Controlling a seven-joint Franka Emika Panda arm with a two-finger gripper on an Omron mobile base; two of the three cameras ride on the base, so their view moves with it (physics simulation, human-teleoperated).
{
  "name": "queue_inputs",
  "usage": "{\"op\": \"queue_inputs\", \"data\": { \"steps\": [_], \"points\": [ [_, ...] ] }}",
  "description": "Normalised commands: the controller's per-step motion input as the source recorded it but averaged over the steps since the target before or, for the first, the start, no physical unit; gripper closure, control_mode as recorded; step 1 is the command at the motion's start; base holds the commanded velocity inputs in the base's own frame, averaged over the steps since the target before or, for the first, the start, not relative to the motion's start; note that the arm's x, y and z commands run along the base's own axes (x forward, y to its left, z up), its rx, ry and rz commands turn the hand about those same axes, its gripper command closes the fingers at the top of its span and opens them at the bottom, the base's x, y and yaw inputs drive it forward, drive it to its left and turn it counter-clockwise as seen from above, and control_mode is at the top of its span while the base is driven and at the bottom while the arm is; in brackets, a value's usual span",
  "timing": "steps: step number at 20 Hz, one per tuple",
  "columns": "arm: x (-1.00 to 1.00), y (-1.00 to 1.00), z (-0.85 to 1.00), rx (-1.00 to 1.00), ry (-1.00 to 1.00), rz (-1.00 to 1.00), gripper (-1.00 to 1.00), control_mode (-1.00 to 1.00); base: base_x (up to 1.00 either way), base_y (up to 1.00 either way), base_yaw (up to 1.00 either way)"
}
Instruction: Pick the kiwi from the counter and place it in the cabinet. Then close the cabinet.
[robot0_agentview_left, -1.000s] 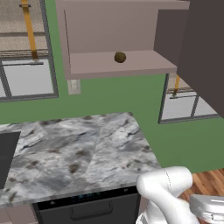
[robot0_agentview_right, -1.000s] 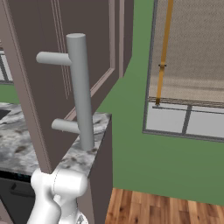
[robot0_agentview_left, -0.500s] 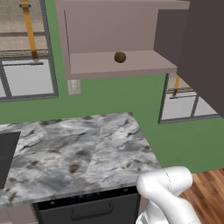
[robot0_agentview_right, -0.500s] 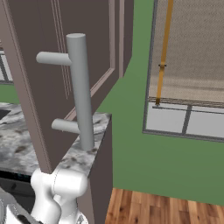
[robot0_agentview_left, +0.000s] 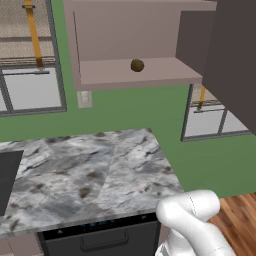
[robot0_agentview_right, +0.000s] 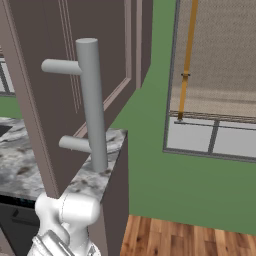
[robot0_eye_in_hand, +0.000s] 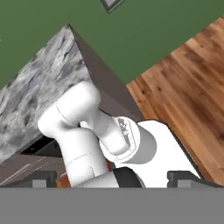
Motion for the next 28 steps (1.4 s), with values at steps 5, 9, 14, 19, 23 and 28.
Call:
{"op": "queue_inputs", "data": {
  "steps": [5,9,14,19,23,28],
  "points": [
    [0.67,-0.74,-0.30,0.18,0.02,0.00,-1.00,-1.00,0.00,0.00,0.00],
    [0.74,-0.75,-0.46,0.19,0.02,0.00,-1.00,-1.00,0.00,0.00,0.00],
    [0.59,-0.62,-0.64,0.20,0.00,0.00,-1.00,-1.00,0.00,0.00,0.00],
    [0.69,-0.46,-0.42,0.19,0.00,0.00,-1.00,-1.00,0.00,0.00,0.00],
    [0.65,-0.39,-0.11,0.22,0.00,0.00,-1.00,-1.00,0.00,0.00,0.00],
    [0.42,-0.20,0.00,0.13,0.00,0.00,-1.00,-1.00,0.00,0.00,0.00]
  ]
}}
